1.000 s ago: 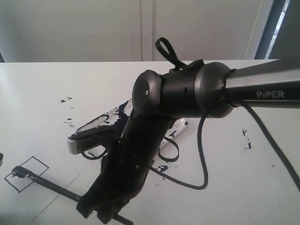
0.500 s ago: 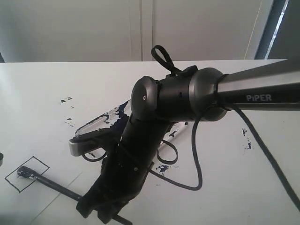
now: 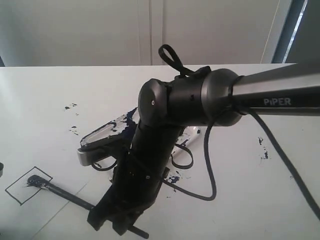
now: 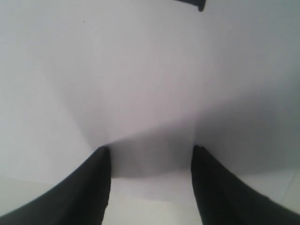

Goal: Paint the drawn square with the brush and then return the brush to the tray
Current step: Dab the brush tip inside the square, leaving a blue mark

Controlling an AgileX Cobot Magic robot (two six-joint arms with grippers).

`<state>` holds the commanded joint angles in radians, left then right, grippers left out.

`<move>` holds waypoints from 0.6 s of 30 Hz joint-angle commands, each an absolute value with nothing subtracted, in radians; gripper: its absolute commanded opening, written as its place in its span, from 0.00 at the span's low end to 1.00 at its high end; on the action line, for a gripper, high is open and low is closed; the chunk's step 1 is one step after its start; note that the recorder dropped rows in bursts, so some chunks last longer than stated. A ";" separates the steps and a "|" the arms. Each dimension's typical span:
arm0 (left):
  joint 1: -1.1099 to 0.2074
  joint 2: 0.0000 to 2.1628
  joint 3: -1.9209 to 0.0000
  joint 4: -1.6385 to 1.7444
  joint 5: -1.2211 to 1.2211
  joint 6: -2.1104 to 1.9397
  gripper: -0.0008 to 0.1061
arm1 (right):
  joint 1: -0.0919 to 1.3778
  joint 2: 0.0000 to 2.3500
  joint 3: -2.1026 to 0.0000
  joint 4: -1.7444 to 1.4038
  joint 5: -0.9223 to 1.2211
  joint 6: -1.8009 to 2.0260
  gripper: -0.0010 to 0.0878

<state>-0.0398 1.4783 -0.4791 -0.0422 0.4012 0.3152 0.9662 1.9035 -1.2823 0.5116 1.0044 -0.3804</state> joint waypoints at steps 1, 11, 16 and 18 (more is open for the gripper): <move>-0.040 1.478 -0.479 -0.042 0.401 0.315 0.53 | 0.966 1.901 -1.282 0.512 1.004 -0.380 0.01; -0.040 1.478 -0.479 -0.042 0.396 0.315 0.53 | 0.966 1.851 -1.284 0.500 0.959 -0.380 0.01; -0.040 1.478 -0.479 -0.044 0.396 0.315 0.53 | 0.966 1.820 -1.284 0.494 0.971 -0.380 0.01; -0.040 1.478 -0.479 -0.044 0.396 0.313 0.53 | 0.964 1.812 -1.284 0.456 0.969 -0.348 0.01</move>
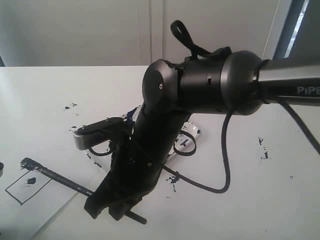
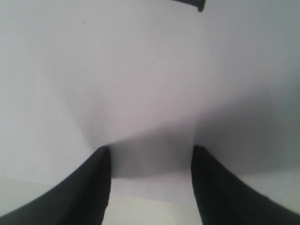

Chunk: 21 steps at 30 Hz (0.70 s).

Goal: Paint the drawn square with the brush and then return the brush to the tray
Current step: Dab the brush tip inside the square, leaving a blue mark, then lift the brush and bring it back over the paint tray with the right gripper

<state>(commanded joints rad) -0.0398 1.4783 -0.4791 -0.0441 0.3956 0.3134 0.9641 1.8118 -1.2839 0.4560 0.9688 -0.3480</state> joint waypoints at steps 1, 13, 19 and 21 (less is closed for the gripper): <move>-0.040 1.478 -0.479 -0.044 0.396 0.313 0.53 | 0.956 1.806 -1.284 0.424 0.966 -0.322 0.01; -0.040 1.478 -0.479 -0.044 0.392 0.313 0.53 | 0.783 1.787 -1.284 0.250 1.075 -0.205 0.01; -0.040 1.478 -0.479 -0.044 0.386 0.313 0.53 | 0.755 1.787 -1.275 0.230 1.115 -0.205 0.01; -0.040 1.478 -0.479 -0.044 0.386 0.313 0.53 | 0.749 1.785 -1.262 0.200 1.117 -0.187 0.01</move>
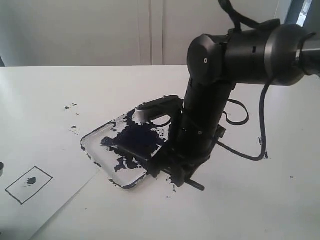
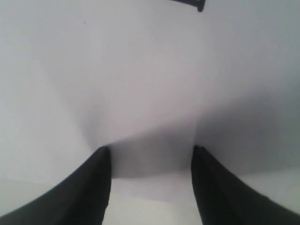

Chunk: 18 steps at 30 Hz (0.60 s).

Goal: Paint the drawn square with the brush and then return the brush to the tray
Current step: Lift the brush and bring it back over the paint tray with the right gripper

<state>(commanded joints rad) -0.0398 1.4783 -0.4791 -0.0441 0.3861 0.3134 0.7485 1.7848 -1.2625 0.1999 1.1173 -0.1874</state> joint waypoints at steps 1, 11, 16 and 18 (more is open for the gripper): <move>-0.040 1.478 -0.479 -0.044 0.386 0.313 0.53 | 0.746 1.785 -1.256 0.192 1.120 -0.179 0.01; -0.040 1.478 -0.479 -0.044 0.386 0.313 0.53 | 0.737 1.785 -1.183 0.099 1.126 -0.151 0.01; -0.040 1.478 -0.479 -0.044 0.386 0.313 0.53 | 0.737 1.785 -1.183 0.099 1.119 -0.146 0.01; -0.040 1.478 -0.479 -0.044 0.386 0.313 0.53 | 0.737 1.785 -1.183 0.099 1.109 -0.146 0.01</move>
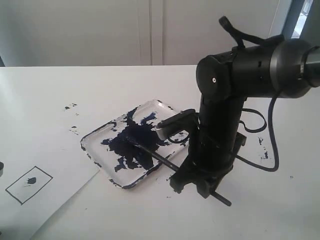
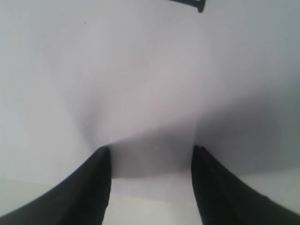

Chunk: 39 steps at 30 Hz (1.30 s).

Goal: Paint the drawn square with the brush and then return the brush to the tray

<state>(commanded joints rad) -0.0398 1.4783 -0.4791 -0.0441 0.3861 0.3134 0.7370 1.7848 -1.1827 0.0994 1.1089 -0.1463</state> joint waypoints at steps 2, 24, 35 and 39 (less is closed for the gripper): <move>-0.040 1.478 -0.479 -0.044 0.386 0.313 0.53 | 0.737 1.785 -1.183 0.097 1.097 -0.146 0.03; -0.040 1.477 -0.479 -0.044 0.395 0.313 0.53 | 0.737 1.594 -0.906 0.076 0.520 -0.164 0.36; -0.040 1.477 -0.479 -0.044 0.394 0.313 0.53 | 0.827 1.389 -0.487 0.118 -0.107 -0.205 0.36; -0.040 1.477 -0.479 -0.044 0.394 0.313 0.53 | 0.873 1.390 -0.450 0.118 -0.150 -0.207 0.35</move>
<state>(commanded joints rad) -0.0398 1.4766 -0.4791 -0.0441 0.3937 0.3134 0.8726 1.3896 -0.4499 0.1182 -0.1498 -0.2074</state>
